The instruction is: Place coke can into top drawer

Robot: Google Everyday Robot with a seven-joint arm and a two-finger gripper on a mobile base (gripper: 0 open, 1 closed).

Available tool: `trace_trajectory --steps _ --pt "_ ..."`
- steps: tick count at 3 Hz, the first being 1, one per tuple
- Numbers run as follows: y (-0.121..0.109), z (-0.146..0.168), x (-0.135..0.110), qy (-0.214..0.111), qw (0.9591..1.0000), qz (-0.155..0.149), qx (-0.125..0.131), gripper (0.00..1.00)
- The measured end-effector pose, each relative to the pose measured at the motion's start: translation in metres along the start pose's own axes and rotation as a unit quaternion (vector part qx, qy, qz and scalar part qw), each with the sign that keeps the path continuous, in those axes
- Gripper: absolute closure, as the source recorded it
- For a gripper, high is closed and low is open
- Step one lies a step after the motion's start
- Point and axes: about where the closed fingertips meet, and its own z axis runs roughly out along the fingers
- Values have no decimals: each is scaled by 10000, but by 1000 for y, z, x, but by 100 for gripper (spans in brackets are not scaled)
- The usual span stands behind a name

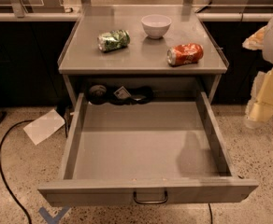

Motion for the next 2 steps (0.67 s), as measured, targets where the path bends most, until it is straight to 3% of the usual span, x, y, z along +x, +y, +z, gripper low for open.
trace_trajectory --steps 2 --pt "-13 15 -8 -69 9997 -223 64 0"
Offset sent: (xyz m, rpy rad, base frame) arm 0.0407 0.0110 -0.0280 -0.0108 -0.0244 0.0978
